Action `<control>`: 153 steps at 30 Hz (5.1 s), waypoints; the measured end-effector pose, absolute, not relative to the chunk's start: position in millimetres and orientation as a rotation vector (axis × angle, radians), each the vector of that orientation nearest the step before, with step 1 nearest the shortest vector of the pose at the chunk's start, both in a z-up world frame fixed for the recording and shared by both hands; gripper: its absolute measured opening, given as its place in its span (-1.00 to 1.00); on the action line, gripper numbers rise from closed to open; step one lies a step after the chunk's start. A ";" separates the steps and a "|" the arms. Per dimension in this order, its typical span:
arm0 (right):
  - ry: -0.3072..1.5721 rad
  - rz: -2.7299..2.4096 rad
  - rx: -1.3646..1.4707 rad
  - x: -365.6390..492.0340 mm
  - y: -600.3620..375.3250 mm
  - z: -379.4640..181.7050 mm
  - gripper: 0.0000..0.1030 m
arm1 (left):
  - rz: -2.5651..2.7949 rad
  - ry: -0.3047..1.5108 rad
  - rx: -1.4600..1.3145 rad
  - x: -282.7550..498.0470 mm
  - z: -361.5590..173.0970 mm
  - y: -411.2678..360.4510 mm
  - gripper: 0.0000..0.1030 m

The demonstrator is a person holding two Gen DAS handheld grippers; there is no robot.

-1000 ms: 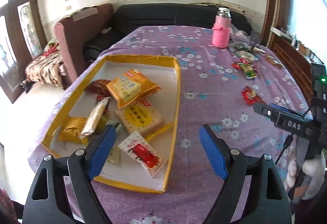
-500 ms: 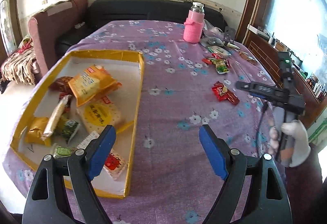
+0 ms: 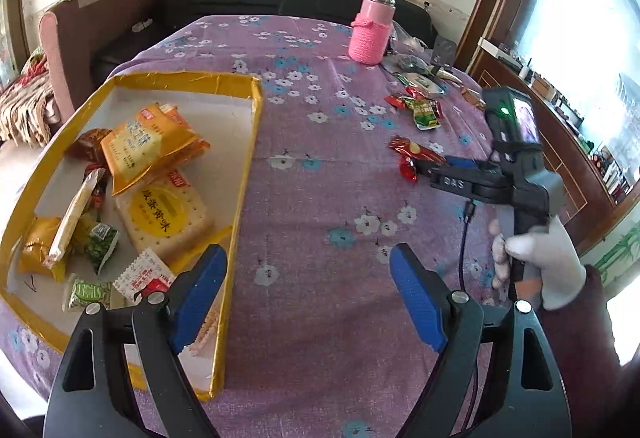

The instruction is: Organize snacks

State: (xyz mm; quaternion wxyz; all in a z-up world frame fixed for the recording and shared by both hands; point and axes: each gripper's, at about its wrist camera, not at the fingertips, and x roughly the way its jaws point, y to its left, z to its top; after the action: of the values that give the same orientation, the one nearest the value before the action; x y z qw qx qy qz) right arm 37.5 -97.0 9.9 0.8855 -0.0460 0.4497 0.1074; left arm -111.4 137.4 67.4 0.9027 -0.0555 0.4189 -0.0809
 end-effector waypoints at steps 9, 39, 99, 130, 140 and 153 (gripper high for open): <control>0.916 0.352 -0.186 64.9 -85.3 18.1 0.54 | -0.212 0.855 -0.080 -105.5 72.9 118.8 0.63; 0.951 0.280 0.111 45.4 -144.1 18.3 -0.45 | -0.407 0.916 0.254 12.3 16.6 -14.5 -0.52; 0.939 0.807 -0.095 -51.6 172.9 42.4 -0.19 | 0.069 0.604 -0.290 -157.0 91.6 307.9 0.44; 0.722 0.665 0.016 -123.6 49.0 74.5 0.31 | 0.225 0.673 -0.030 -160.1 97.8 221.8 0.59; 0.718 0.662 0.014 -131.5 45.5 70.1 0.34 | 0.242 0.658 -0.025 -164.2 99.4 218.6 0.62; 0.718 0.663 0.005 -134.3 48.7 69.7 0.39 | 0.265 0.676 -0.016 -160.7 92.6 215.7 0.62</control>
State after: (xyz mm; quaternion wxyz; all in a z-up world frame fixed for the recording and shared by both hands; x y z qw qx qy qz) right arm -134.3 48.7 69.7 0.8831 0.0023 0.3447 0.3183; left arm -160.7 215.7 92.6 0.9348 -0.0079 0.3306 0.1295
